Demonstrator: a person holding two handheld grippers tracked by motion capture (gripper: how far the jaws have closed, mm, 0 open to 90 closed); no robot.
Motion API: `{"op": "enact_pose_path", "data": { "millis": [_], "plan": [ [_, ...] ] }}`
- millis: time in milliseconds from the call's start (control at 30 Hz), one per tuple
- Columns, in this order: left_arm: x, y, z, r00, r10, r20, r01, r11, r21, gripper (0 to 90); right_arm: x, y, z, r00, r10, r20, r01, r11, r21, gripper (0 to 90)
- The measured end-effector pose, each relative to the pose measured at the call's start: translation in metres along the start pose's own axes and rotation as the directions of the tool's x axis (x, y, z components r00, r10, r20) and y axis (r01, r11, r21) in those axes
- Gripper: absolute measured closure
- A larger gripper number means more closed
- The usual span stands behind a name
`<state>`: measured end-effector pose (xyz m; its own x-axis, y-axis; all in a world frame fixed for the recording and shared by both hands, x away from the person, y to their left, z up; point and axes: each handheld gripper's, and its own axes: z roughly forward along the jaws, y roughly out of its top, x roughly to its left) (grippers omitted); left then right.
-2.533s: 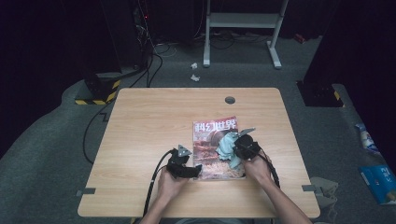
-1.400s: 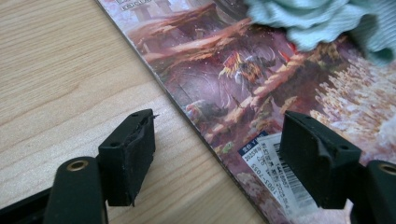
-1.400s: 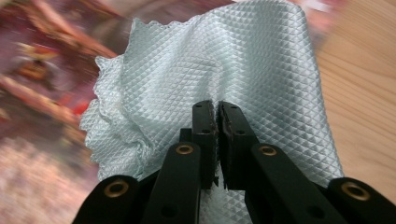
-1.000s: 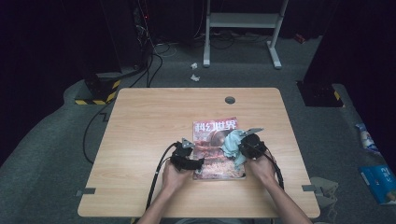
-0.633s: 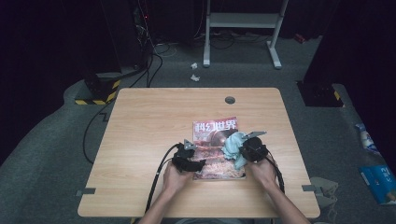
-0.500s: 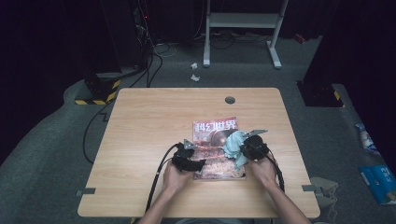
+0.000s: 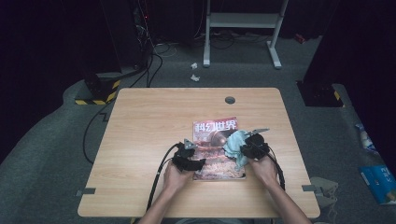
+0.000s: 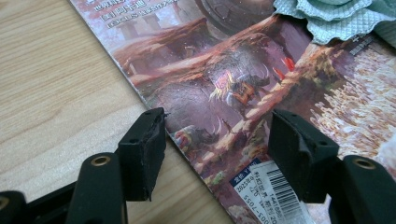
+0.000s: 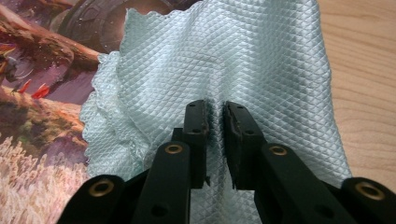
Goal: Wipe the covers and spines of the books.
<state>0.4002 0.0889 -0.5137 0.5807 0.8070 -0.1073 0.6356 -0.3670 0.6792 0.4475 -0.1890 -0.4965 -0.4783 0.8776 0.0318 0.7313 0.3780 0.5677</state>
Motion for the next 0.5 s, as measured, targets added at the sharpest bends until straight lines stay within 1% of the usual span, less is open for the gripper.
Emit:
{"op": "enact_pose_path", "data": {
  "millis": [33, 67, 100, 233, 300, 367, 400, 433, 467, 500],
  "plan": [
    [0.000, 0.000, -0.001, 1.0000, 0.004, -0.001, -0.003, 1.0000, 0.003, 36.7, 0.001, -0.002, -0.001, 1.0000, 0.001, -0.005, -0.001, 1.000, -0.002, 80.2],
    [-0.001, -0.001, -0.001, 1.0000, 0.002, 0.004, -0.002, 1.0000, 0.007, 36.7, 0.001, -0.003, -0.002, 0.9999, -0.010, -0.005, 0.010, 1.000, 0.000, 80.8],
    [-0.002, -0.002, -0.003, 1.0000, 0.004, 0.007, -0.004, 0.9999, 0.009, 36.7, 0.003, -0.005, -0.003, 0.9999, -0.012, -0.006, 0.012, 1.000, -0.002, 81.3],
    [-0.011, -0.010, -0.010, 0.9997, 0.014, 0.019, -0.014, 0.9997, 0.018, 36.5, 0.008, -0.014, -0.009, 0.9998, -0.019, -0.010, 0.019, 1.000, 0.005, 81.9],
    [-0.016, -0.015, -0.014, 0.9993, 0.030, 0.023, -0.031, 0.9993, 0.021, 36.3, 0.012, -0.020, -0.014, 0.9994, -0.034, -0.008, 0.034, 0.999, 0.007, 82.0],
    [-0.019, -0.019, -0.017, 0.9990, 0.029, 0.032, -0.030, 0.9993, 0.022, 36.2, 0.016, -0.026, -0.019, 0.9981, -0.062, -0.002, 0.062, 0.998, 0.007, 82.9],
    [-0.019, -0.019, -0.018, 0.9988, 0.040, 0.027, -0.041, 0.9989, 0.024, 36.2, 0.017, -0.027, -0.020, 0.9972, -0.074, 0.000, 0.074, 0.997, 0.007, 83.3],
    [-0.019, -0.019, -0.018, 0.9992, 0.026, 0.031, -0.027, 0.9993, 0.027, 36.4, 0.018, -0.028, -0.022, 0.9968, -0.080, -0.002, 0.080, 0.997, 0.002, 83.9],
    [-0.019, -0.018, -0.017, 0.9996, 0.023, 0.019, -0.024, 0.9993, 0.030, 34.6, 0.018, -0.027, -0.024, 0.9967, -0.081, -0.002, 0.081, 0.997, -0.009, 84.2],
    [-0.018, -0.017, -0.017, 0.9995, 0.032, 0.004, -0.033, 0.9990, 0.030, 32.0, 0.019, -0.025, -0.027, 0.9953, -0.097, 0.003, 0.097, 0.995, -0.026, 84.6]
  ]
}}
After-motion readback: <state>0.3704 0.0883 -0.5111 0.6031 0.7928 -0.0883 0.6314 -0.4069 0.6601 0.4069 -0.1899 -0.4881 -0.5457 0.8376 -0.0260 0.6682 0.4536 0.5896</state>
